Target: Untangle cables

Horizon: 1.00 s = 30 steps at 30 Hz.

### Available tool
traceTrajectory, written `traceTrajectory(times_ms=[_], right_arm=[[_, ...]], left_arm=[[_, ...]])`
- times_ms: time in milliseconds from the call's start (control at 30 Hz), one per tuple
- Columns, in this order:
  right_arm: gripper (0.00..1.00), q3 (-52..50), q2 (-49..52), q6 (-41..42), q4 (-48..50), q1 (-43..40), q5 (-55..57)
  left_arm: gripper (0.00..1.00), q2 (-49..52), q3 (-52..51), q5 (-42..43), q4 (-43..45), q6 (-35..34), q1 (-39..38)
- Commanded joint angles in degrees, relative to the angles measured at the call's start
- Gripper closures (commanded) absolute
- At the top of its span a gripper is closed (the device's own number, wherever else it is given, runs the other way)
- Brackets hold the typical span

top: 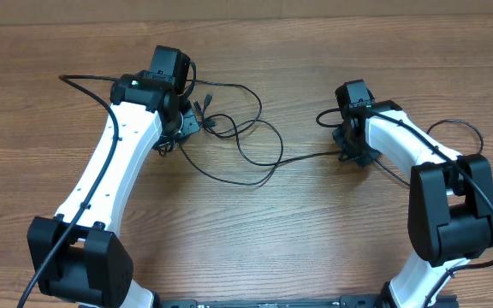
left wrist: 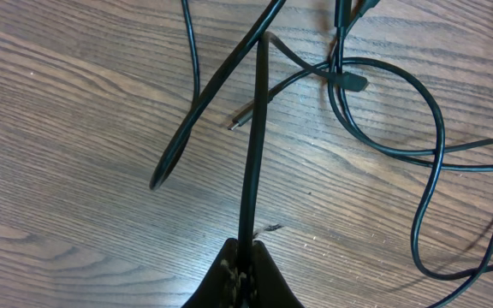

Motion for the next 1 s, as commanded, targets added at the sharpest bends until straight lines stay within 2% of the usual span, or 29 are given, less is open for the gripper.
traceTrajectory(times_ms=[0, 167, 200, 233, 267, 300, 467, 533, 667, 967], right_arm=[[0.96, -0.4, 0.1, -3.7, -0.3, -0.2, 4.8], [0.96, -0.4, -1.4, -9.6, -1.6, -2.2, 3.1], [0.93, -0.4, -1.6, -10.5, -2.0, -2.6, 1.6], [0.85, -0.4, -1.7, -10.9, -2.7, -2.9, 0.2], [0.63, -0.5, -1.7, -10.6, -3.6, -3.2, -1.9], [0.48, -0.5, -1.7, -10.2, -3.7, -3.3, -3.3], [0.36, -0.5, -1.7, -1.4, -3.6, -3.3, -8.0], [0.22, -0.5, -1.7, 1.0, -2.8, -3.3, -8.9], [0.19, -0.5, -1.7, 0.7, -2.5, -3.3, -8.9], [0.1, 1.1, -1.7, -15.5, -8.7, -3.3, -9.3]], left_arm=[[0.96, 0.5, -0.4, -1.2, 0.0, 2.3, -0.4], [0.96, 0.5, -0.4, -1.8, -0.1, 3.9, -0.3], [0.96, 0.5, -0.4, -1.7, 0.0, 3.9, -0.3], [0.96, 0.5, -0.4, -1.7, 0.1, 3.9, -0.3], [0.96, 0.5, -0.4, -1.5, 0.3, 3.8, -0.4], [0.96, 0.5, -0.4, -1.5, 0.3, 3.6, -0.4], [0.96, 0.5, -0.4, -1.5, -0.1, 3.7, -0.4], [0.96, 0.5, -0.4, -1.6, -0.6, 3.7, -0.4], [0.96, 0.5, -0.4, -1.6, -0.6, 3.7, -0.4], [0.96, 0.5, -0.4, -1.6, -0.5, 3.7, -0.4]])
